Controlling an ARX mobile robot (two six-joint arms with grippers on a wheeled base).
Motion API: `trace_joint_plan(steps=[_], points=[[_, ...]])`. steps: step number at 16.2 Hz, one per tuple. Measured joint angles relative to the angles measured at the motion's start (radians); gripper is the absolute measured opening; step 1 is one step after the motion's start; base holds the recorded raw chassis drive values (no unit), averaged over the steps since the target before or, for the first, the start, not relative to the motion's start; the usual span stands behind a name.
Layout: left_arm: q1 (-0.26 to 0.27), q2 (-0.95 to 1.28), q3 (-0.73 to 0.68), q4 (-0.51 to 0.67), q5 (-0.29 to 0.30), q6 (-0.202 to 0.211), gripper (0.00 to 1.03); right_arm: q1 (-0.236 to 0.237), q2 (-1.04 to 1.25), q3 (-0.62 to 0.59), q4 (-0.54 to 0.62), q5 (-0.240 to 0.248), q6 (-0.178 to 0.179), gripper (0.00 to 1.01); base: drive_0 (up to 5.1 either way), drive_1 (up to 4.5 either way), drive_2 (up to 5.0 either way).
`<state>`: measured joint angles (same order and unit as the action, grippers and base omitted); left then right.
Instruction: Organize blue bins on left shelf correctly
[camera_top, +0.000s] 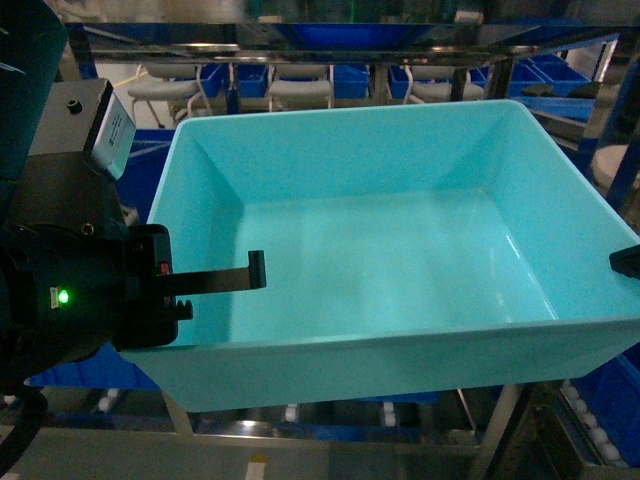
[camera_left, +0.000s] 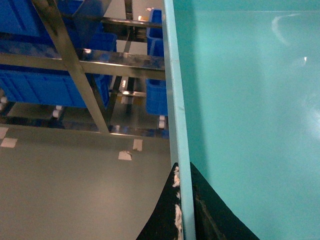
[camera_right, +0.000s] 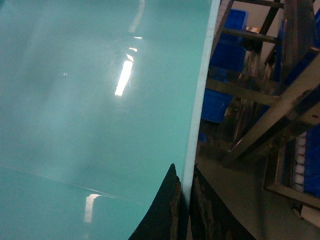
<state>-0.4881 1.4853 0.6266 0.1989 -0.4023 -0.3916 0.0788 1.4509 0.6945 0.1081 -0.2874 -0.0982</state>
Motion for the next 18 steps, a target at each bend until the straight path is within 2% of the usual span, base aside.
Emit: trace_joint_plan(steps=[15,18], points=[[0.0,0.0,0.0,-0.007,-0.001,0.0,0.02,-0.001,0.002,-0.002,-0.011,0.0,0.0,0.02,-5.0,2.37,2.4],[0.0,0.022,0.0,-0.005,0.011,-0.001,0.02,-0.007,0.068,0.007,-0.034,-0.01,0.014,0.02,-5.0,2.37,2.4]])
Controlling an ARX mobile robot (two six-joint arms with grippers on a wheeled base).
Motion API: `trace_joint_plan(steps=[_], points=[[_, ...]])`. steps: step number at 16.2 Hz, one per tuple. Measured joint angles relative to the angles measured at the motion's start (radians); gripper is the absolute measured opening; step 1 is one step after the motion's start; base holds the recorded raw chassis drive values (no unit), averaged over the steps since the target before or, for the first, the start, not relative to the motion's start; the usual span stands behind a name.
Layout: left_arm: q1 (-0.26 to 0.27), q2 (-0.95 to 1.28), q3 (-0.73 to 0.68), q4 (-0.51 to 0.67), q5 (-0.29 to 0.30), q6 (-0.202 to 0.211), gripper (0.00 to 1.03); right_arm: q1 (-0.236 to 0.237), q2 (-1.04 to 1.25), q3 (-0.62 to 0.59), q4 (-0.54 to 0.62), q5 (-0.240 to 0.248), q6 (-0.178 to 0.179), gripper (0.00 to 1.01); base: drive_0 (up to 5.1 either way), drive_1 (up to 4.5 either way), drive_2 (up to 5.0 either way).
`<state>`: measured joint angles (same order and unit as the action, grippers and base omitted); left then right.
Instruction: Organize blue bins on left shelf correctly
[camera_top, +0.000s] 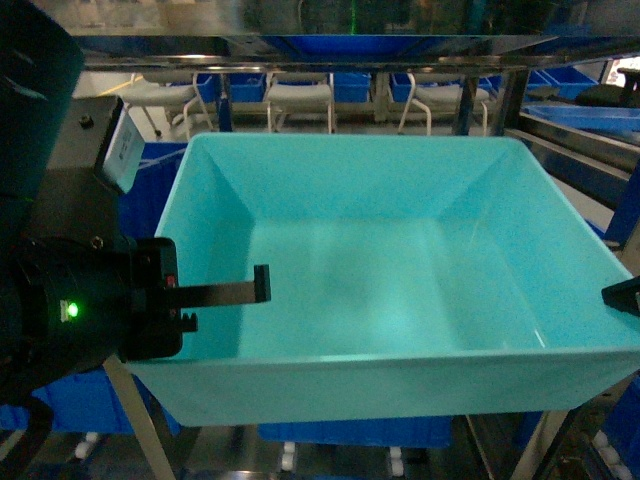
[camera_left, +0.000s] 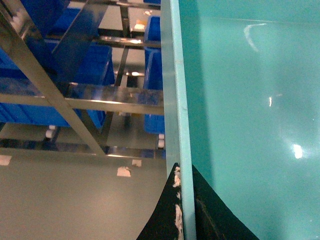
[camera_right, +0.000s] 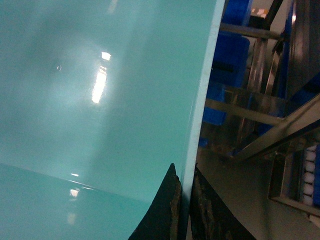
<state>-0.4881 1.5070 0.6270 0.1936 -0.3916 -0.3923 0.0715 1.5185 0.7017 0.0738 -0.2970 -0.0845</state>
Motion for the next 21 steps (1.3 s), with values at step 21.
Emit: trace_joint_plan(steps=[21], points=[[0.018,0.171,0.086,-0.058,0.056,-0.046,0.02,0.0,0.132,0.028,-0.032,0.017,-0.004,0.02,-5.0,2.37,2.4]])
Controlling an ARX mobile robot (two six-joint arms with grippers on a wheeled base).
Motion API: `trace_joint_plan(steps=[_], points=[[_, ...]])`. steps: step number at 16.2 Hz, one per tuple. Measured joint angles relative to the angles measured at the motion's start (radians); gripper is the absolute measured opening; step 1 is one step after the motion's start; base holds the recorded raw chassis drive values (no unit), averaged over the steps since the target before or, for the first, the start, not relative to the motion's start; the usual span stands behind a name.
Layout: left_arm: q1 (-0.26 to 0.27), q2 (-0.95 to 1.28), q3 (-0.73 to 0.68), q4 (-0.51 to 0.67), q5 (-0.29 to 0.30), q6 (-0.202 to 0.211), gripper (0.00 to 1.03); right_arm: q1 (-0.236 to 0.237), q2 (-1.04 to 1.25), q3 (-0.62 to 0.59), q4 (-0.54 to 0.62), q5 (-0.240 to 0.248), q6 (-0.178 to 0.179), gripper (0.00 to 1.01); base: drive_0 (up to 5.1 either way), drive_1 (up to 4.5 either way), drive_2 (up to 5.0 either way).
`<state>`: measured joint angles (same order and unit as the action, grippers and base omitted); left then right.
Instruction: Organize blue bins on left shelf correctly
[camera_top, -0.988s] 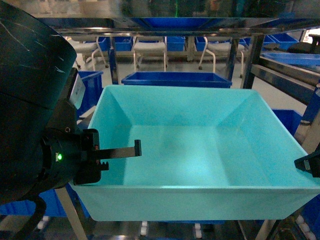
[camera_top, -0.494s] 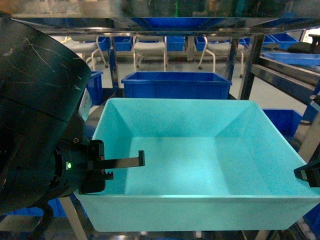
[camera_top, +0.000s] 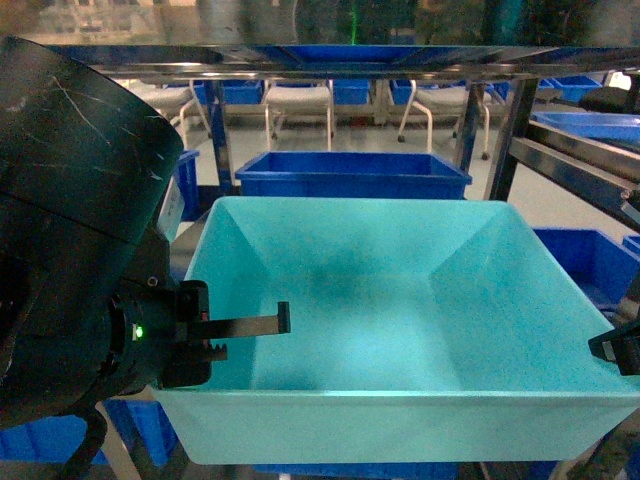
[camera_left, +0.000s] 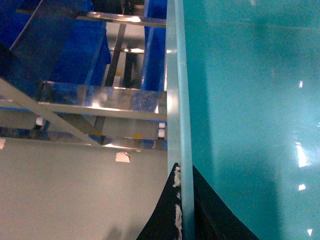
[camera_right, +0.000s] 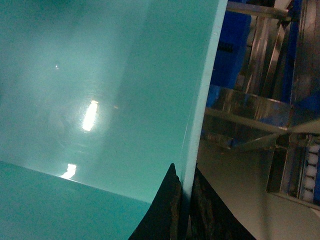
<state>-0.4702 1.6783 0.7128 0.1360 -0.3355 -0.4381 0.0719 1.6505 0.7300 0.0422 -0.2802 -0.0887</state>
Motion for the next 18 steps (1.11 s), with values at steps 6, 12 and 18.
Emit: trace_joint_plan(steps=[6,12,18], points=[[0.002,0.001,0.007,0.005,0.003,0.001,0.02,0.0,0.0,0.004,0.003,0.0,-0.002,0.02,-5.0,2.37,2.4],[0.002,0.001,0.007,0.001,0.002,0.0,0.02,0.0,0.0,0.004,0.002,0.0,-0.002,0.02,-5.0,2.37,2.4],[0.002,0.001,0.007,0.001,0.002,0.0,0.02,0.0,0.0,0.004,0.002,0.0,-0.003,0.02,-5.0,2.37,2.4]])
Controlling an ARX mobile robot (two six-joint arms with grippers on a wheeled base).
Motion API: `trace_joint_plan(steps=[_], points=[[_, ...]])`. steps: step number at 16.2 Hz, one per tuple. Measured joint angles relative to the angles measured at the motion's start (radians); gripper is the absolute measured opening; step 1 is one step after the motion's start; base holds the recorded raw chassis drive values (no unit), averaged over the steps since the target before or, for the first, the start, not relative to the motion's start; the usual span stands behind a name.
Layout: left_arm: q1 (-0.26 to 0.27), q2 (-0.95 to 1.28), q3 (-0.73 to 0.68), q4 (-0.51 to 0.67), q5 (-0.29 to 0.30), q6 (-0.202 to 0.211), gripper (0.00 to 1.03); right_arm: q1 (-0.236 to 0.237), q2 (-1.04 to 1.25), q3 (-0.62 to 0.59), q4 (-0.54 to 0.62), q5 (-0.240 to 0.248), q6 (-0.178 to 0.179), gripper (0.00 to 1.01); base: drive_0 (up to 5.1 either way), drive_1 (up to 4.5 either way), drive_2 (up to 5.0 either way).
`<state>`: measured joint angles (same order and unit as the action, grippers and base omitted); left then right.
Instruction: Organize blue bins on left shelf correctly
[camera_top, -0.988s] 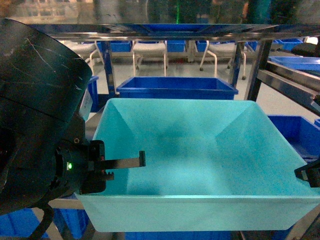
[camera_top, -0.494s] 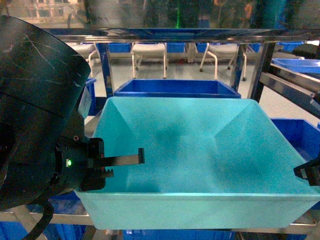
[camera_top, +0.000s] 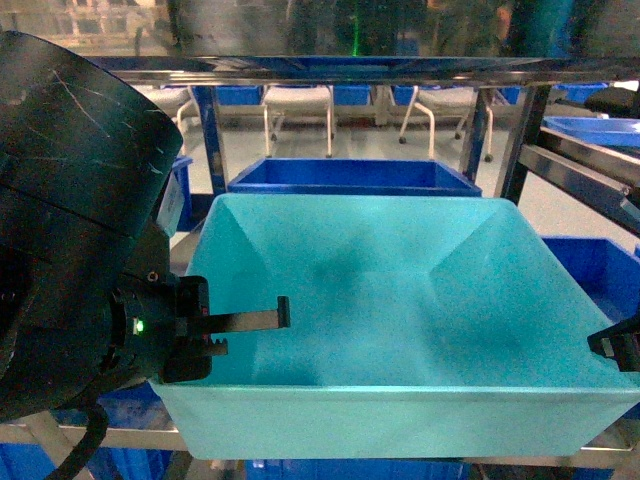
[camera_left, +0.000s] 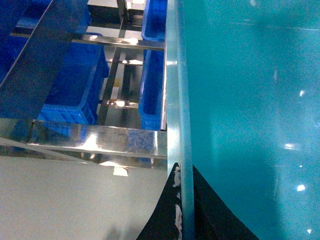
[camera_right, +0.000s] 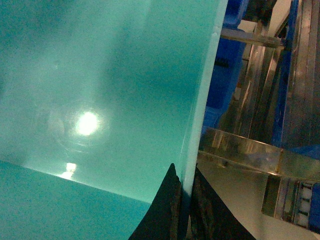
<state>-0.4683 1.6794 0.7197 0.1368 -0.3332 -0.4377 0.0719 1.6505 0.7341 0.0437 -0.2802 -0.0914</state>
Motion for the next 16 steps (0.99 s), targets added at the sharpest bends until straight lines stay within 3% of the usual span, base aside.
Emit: trace_joint_plan(steps=[11,14,16], points=[[0.0,0.0,0.0,0.0,0.0,0.0,0.02,-0.001,0.0,0.001,-0.005,0.0,-0.002,0.02,0.0,0.0,0.0],[-0.002,0.009,0.007,0.009,0.001,0.006,0.02,-0.046,0.112,0.102,-0.045,-0.071,-0.029,0.02,0.0,0.0,0.0],[0.022,0.094,0.086,0.017,0.01,0.034,0.02,-0.045,0.175,0.16,-0.058,-0.072,-0.037,0.02,0.0,0.0,0.0]])
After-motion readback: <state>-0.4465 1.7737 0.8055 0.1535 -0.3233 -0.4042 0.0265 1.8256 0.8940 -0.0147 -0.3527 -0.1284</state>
